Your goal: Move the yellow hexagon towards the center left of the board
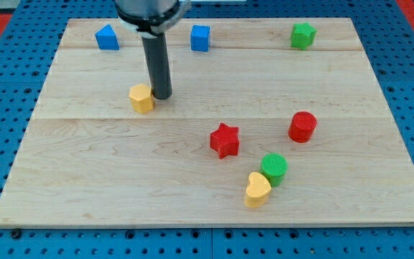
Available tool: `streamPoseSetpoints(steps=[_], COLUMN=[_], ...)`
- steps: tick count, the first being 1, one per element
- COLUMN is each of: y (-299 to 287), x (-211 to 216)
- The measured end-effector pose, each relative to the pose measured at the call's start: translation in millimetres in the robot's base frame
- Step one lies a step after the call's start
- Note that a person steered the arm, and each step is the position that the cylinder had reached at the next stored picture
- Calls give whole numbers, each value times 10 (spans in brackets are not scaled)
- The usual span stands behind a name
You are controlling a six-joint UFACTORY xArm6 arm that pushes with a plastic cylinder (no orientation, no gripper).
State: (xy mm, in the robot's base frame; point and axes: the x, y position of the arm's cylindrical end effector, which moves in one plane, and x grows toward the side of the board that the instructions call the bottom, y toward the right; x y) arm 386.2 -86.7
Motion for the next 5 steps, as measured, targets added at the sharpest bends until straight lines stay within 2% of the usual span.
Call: streamPoseSetpoints(steps=[1, 2, 3, 4, 5], y=[168, 230, -752, -248, -190], x=[120, 418, 292, 162, -113])
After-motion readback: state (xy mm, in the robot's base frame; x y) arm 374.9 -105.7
